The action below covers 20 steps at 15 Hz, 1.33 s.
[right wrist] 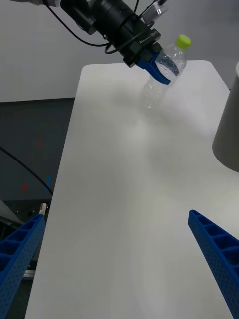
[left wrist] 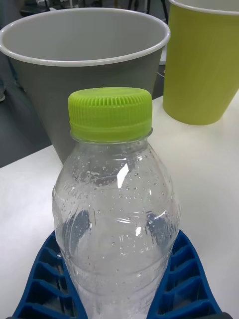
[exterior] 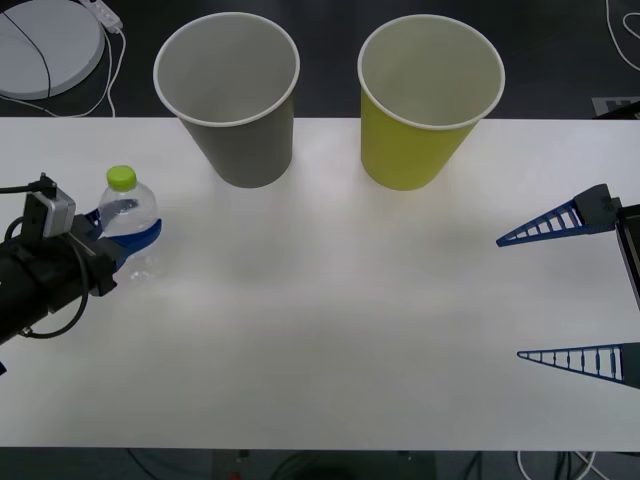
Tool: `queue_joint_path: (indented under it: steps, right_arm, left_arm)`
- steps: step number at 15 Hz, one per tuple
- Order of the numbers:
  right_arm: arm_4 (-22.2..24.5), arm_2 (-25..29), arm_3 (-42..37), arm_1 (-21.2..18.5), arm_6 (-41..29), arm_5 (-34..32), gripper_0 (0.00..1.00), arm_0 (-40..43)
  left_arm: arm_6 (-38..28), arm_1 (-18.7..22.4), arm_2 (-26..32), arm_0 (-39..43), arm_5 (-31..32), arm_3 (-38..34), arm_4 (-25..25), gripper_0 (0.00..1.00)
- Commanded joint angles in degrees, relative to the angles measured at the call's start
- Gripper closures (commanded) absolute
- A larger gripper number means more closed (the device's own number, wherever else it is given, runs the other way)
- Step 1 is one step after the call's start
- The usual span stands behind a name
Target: Put the can into the green bin and the plastic bottle into the gray bin
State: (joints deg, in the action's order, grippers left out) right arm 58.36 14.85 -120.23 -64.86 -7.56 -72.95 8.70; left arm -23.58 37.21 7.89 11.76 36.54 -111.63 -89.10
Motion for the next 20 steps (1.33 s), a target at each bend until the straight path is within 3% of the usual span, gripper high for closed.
queue_joint_path:
  steps: [1, 11, 14, 20]
  right_arm:
    - [0.00, 0.00, 0.00, 0.00, 0.00, 0.00, 0.00, 0.00]
    - [0.00, 0.00, 0.00, 0.00, 0.00, 0.00, 0.00, 0.00]
    - [0.00, 0.00, 0.00, 0.00, 0.00, 0.00, 0.00, 0.00]
    - [0.00, 0.00, 0.00, 0.00, 0.00, 0.00, 0.00, 0.00]
  left_arm:
    - [-1.82, 1.29, 4.33, 0.63, 5.82, -1.39, 0.33, 1.00]
    - [-19.49, 4.63, 19.53, -3.15, 25.95, -7.20, -3.45, 1.00]
    - [-22.47, 6.39, 21.12, -6.49, 30.69, -7.28, -4.50, 1.00]
    - [-32.41, 13.68, 23.05, -14.93, 42.21, -7.28, -5.29, 1.00]
